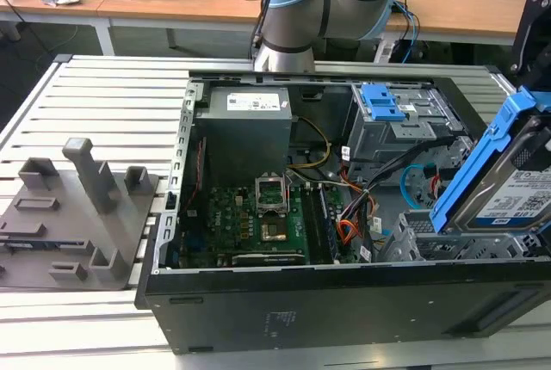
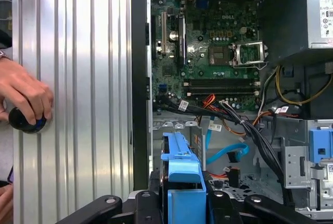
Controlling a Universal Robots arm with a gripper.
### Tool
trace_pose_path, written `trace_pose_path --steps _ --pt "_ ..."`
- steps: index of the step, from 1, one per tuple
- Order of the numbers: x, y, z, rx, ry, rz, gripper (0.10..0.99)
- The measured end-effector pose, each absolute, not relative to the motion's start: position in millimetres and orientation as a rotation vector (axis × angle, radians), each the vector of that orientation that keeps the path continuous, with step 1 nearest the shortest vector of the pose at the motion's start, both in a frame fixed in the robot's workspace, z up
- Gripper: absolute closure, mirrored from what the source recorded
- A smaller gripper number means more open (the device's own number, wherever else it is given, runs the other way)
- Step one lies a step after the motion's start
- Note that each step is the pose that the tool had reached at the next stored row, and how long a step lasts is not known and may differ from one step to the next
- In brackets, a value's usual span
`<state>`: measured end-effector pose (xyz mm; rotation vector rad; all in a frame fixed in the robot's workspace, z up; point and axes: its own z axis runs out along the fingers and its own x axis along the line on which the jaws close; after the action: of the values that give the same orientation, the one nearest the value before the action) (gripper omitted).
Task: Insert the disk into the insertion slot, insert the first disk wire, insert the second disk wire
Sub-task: 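Insert the disk into the insertion slot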
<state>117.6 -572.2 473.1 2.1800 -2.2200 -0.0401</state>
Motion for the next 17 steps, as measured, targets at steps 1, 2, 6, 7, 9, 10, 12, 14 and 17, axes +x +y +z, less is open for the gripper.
trace_pose_path --steps 1,2,6,7,9,10,12,14,17 --pt "117.6 -572.2 472.7 2.180 -2.220 -0.040 0.722" --pt "117.7 -572.2 471.5 2.180 -2.220 -0.040 0.722" --pt "117.7 -572.2 464.9 2.180 -2.220 -0.040 0.722" --pt "117.6 -572.2 462.8 2.180 -2.220 -0.040 0.722" --pt "117.6 -572.2 458.4 2.180 -2.220 -0.040 0.722" --pt "117.6 -572.2 457.0 2.180 -2.220 -0.040 0.722" --pt "117.6 -572.2 455.5 2.180 -2.220 -0.040 0.722" --pt "117.6 -571.8 453.9 2.180 -2.220 -0.040 0.722" --pt "117.7 -565.0 453.9 2.180 -2.220 -0.040 0.722"
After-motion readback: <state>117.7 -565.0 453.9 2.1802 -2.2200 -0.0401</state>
